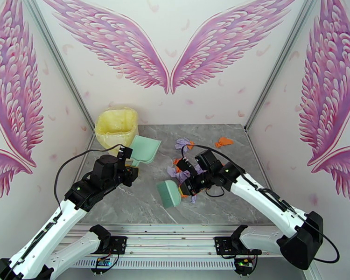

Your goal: Sweep away the paper scraps from the table

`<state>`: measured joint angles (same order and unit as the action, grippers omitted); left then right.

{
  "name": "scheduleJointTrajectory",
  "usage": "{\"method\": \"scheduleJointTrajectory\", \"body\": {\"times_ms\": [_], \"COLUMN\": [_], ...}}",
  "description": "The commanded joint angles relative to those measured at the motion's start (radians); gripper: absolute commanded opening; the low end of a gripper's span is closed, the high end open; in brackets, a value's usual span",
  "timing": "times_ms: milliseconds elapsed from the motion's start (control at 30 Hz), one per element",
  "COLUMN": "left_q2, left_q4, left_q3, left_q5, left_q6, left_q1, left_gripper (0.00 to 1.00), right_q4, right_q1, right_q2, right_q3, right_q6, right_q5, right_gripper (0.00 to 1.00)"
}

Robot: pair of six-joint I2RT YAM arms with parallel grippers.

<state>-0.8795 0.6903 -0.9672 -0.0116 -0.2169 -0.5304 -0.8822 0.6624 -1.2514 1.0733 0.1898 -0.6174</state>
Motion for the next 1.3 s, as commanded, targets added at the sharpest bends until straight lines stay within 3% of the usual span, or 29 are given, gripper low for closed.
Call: {"method": "scheduleJointTrajectory", "body": {"times_ms": [0, 400, 733, 800, 1067, 1167, 1267], "left_q2": [0.008, 0.010, -0.011, -0.012, -0.013, -0.013, -0.013], "left_q4": [-0.020, -0.022, -0.026, -0.026, -0.024, -0.024, -0.026], "left_q3": [0.005, 0.007, 0.002, 0.002, 0.003, 0.002, 0.002], "left_q5": [-0.015, -0.015, -0.019, -0.020, -0.023, -0.027, -0.029], "left_q6": [-0.002, 0.000, 0.004, 0.003, 0.002, 0.002, 0.002], "left_q1": [-0.003, -0.002, -0.002, 0.000, 0.000, 0.001, 0.001], "left_gripper": [0.00, 0.00, 0.00, 0.00, 0.00, 0.00, 0.00], "right_q4": [0.034, -0.045, -0.084, -0.077, -0.096, -0.159, -0.290], "right_q1": [0.028, 0.043, 0.042, 0.042, 0.037, 0.037, 0.037], "right_q2": [-0.045, -0.214, -0.165, -0.147, -0.069, -0.046, -0.034], "right_q3": [-0.041, 0.044, 0.140, 0.159, 0.201, 0.215, 0.249], "right_q6": [0.005, -0.025, -0.049, -0.063, -0.036, 0.036, 0.142], "right_q5": [-0.004, 0.347, 0.767, 0.785, 0.665, 0.741, 0.921], "right_gripper": [0.00, 0.00, 0.00, 0.00, 0.00, 0.00, 0.00]}}
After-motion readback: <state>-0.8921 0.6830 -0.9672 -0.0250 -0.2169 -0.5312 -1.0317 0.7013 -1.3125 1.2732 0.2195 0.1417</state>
